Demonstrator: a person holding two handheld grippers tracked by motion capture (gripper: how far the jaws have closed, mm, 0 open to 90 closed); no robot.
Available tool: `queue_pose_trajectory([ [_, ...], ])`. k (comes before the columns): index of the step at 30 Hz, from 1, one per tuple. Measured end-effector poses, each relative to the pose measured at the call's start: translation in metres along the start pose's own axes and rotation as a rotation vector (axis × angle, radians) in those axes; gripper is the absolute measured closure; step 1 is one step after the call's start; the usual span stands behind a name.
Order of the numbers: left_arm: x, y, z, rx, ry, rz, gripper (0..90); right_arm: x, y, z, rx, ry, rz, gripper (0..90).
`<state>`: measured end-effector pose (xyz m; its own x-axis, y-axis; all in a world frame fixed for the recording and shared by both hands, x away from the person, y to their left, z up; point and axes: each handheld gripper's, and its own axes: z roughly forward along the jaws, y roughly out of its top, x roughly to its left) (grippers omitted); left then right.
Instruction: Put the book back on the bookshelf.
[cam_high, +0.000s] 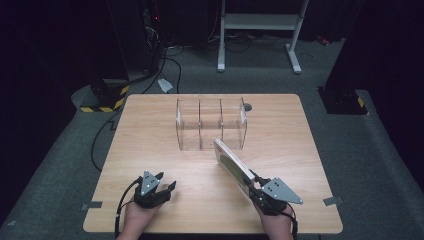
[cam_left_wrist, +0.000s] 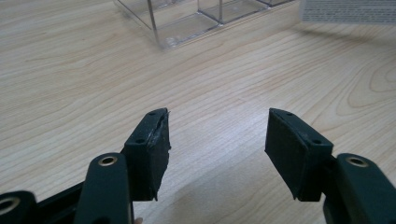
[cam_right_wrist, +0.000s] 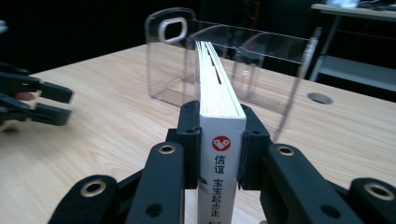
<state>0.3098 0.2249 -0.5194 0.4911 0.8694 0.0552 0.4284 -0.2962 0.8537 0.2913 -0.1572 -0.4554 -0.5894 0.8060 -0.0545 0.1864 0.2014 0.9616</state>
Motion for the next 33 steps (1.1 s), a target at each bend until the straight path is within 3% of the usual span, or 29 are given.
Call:
queue_pose_trajectory([
  [7, 0.004, -0.001, 0.0, 0.007, 0.023, 0.016, 39.9, -0.012, -0.006, -0.004, 0.006, -0.07, 0.017, 75.2],
  [11, 0.005, -0.002, 0.0, 0.012, 0.013, 0.007, 39.5, -0.017, -0.01, -0.005, 0.007, -0.098, 0.02, 75.1],
  [15, 0.004, -0.001, 0.0, 0.005, 0.012, 0.005, 39.5, -0.021, -0.013, -0.007, 0.01, -0.102, 0.041, 74.9],
  [33, 0.005, -0.001, -0.003, -0.007, 0.006, 0.007, 39.4, -0.021, -0.013, -0.001, 0.124, -0.141, 0.133, 73.7],
])
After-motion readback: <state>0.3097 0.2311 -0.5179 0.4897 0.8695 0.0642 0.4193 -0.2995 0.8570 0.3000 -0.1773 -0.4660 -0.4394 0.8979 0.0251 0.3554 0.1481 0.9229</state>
